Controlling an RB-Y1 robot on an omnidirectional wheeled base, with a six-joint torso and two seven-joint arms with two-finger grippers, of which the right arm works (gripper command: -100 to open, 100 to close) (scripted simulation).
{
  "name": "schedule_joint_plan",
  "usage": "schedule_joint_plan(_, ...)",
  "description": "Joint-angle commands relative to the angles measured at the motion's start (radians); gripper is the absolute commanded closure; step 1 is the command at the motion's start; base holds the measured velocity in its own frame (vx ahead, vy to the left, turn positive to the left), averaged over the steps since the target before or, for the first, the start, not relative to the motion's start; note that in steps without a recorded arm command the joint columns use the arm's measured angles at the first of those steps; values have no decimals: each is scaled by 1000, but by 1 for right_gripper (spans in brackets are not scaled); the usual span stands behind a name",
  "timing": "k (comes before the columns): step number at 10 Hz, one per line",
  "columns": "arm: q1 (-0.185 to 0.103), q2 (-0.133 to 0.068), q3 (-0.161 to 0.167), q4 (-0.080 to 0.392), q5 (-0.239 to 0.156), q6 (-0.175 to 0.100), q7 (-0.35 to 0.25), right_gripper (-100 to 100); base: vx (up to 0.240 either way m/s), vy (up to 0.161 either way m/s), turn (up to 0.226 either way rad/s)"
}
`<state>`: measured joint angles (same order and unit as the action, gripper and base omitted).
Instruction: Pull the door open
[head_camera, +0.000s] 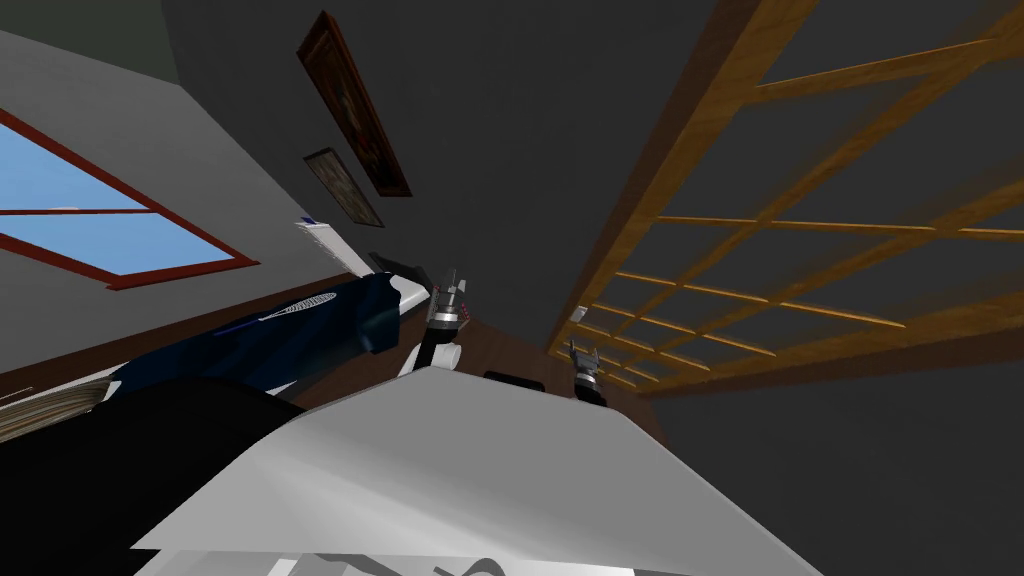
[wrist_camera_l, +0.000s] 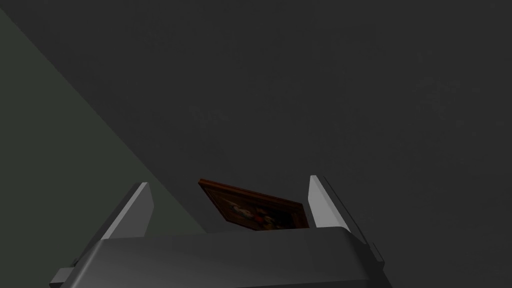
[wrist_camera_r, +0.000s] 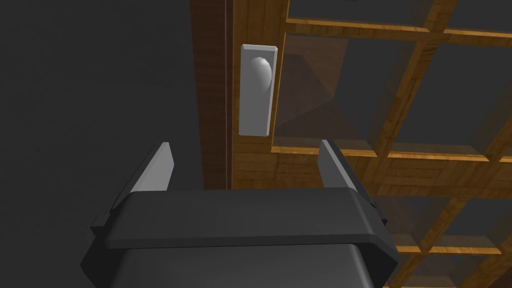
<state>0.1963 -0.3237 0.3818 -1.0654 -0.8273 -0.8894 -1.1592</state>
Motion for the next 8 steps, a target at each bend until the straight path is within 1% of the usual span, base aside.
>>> schedule_joint_plan(1, -7, -12, 13, 39, -27, -20, -37, -100, 192, -23, 100)
schedule_joint_plan(2, -10, -15, 17, 52, -35, -26, -48, -100, 170, -18, 61)
schedule_joint_plan(6, -26, -30, 36, 113, -74, -54, -99, -100, 109, -41, 57)
schedule_joint_plan(7, -25, -30, 34, 107, -67, -49, -93, -100, 48, -23, 15)
schedule_joint_plan(8, -22, -43, 30, 122, -73, -59, -115, -100, 113, -19, 80)
